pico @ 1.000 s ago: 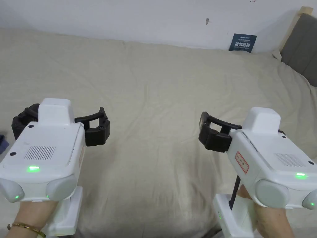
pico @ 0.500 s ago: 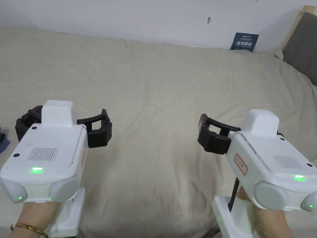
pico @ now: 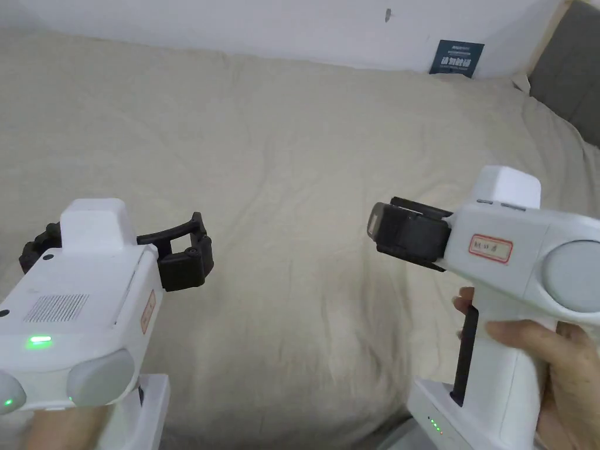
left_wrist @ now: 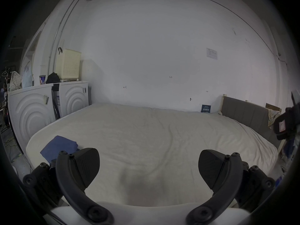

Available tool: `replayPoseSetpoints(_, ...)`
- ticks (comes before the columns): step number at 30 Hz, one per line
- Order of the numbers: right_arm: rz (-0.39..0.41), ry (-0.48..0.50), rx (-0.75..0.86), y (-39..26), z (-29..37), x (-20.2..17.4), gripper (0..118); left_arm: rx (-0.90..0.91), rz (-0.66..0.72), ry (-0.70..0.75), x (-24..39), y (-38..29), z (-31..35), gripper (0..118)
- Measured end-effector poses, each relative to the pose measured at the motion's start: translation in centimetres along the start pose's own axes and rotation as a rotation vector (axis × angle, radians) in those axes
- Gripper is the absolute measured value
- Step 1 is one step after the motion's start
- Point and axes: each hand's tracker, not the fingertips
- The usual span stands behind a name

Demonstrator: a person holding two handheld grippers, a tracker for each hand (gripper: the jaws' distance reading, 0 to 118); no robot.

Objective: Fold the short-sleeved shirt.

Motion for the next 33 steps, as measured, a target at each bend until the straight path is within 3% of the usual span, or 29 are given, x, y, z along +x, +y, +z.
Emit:
replayPoseSetpoints(6,0.075,-0.042,-0.048,-0.4,1.7,-1.4,118,-0.041,-0.030,-0.023,1.2,-1.3,0.9,118)
replayPoseSetpoints(12,0.060,0.012,-0.030,-1.5,2.6,-1.8,118,-0.077,-0.043,-0.026,1.7,-1.9,0.7,118)
replayPoseSetpoints(18,0.070,-0.025,-0.047,-1.3,1.5,-2.0,118,-0.108,-0.060,-0.025,1.8,-2.6,0.2,118)
replayPoseSetpoints(22,0.090,0.037,-0.031,-2.2,0.3,-2.2,118,-0.169,-0.039,0.001,1.6,-3.1,-1.2,118)
replayPoseSetpoints(28,0.171,0.120,-0.318,-5.3,-6.6,-1.6,118,-0.287,-0.036,0.026,0.8,-4.8,-4.5,118)
replayPoseSetpoints(33,0.180,-0.124,-0.400,-7.1,-15.5,-0.2,118,-0.429,-0.051,0.065,0.0,-6.3,-9.3,118)
